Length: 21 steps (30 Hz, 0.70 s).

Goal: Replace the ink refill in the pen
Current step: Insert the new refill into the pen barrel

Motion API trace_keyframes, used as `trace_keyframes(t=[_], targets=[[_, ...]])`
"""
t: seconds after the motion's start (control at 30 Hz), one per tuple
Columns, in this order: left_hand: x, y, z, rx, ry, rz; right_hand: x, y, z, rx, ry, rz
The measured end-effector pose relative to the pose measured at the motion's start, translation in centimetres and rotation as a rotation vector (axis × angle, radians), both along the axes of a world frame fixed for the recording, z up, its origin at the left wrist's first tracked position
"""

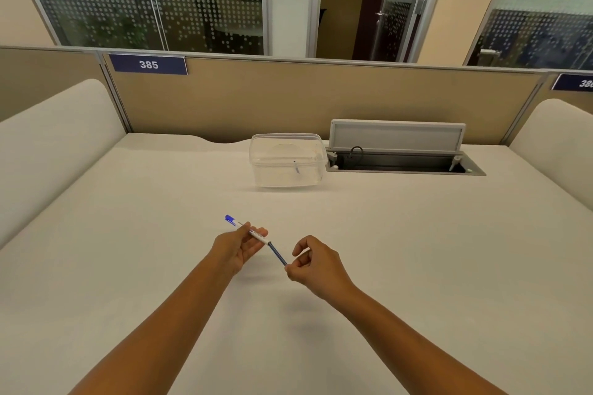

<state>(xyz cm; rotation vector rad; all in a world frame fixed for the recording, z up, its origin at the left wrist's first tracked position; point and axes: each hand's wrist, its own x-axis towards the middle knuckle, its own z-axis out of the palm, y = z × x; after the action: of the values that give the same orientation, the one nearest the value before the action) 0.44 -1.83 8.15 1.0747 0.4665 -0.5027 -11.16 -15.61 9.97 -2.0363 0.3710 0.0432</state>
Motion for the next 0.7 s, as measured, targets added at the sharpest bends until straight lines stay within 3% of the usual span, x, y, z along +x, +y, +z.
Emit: trace_keyframes(t=[0.2,0.4,0.53,0.7], targets=[[-0.3,-0.6,0.1,0.070,-0.039,-0.041,0.5,-0.2,0.8,-0.006,-0.090,-0.060],[-0.9,-1.2,0.4,-0.044,0.007,-0.025,1.5,-0.2,1.6,0.012,-0.135,-0.047],[-1.0,-1.4,0.9,-0.112,0.044,0.014,1.9,-0.8,2.2,-0.038,-0.207,-0.151],[-1.3,-1.2,1.2,-0.154,0.092,-0.047,2.2,-4.0,1.3,-0.024,-0.092,-0.204]])
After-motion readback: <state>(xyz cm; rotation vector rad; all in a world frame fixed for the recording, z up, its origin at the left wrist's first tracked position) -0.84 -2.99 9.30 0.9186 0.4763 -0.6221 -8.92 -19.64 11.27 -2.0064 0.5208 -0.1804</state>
